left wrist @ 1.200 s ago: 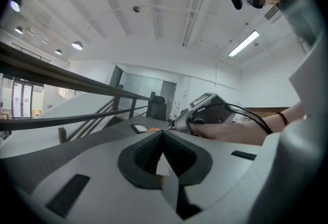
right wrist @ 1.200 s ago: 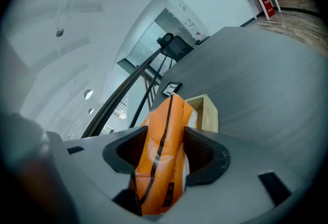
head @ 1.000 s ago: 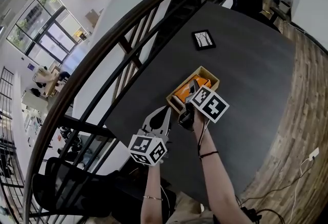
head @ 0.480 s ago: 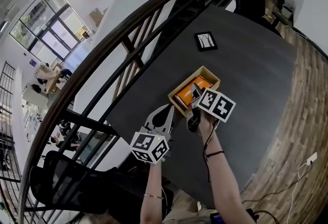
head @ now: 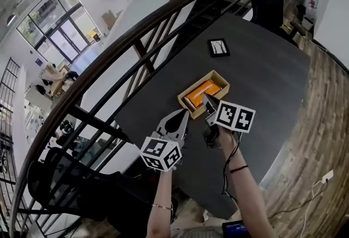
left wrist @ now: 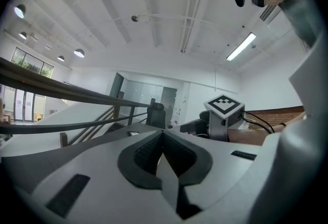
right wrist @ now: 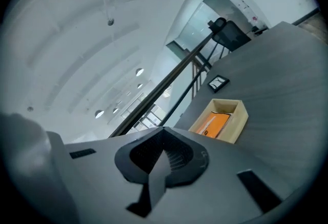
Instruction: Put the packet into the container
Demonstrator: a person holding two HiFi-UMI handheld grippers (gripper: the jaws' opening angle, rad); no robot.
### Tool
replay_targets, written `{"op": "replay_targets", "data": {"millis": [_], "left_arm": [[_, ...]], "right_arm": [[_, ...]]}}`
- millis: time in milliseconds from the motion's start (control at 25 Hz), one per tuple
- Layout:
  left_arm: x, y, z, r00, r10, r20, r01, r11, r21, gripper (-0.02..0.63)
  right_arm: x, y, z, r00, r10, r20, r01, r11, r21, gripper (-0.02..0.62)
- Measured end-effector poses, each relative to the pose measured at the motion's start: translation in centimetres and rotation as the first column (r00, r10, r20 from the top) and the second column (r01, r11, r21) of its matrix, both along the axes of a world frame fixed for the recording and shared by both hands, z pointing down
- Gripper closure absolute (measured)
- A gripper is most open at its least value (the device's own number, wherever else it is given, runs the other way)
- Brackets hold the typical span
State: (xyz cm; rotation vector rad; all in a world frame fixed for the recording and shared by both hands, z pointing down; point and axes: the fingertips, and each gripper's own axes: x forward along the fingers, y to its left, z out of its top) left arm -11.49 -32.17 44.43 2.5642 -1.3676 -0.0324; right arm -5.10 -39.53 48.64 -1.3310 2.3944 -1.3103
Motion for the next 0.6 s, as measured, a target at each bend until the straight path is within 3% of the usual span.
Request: {"op": "replay_targets", "data": {"millis": [120,280,600], "left_arm": [[0.8,1.7,-0.8,1.0,-0.002,-0.017,0.002,1.0,0.007,0.598],[1.7,4.4,-2.1,1.0,-0.007,-0.018,0.007,1.0,0.02,0.598],[4.5,9.9,-4.5,1.0,0.028,0.009,-0.028,0.998,0.054,0.598]], "right_arm": [[-0.6,2.7,-2.1,0.992,-0.123,-0.011,0.123,0.99,0.073,0.586],[-0.5,6.5,-4.6,0.965,-0.262,0.02,0.256,0.955,0.149,0.587],[1.6,13.7,-7.3,0.93,-0.367,-0.033,0.362,0.896,0.257,0.587]]}}
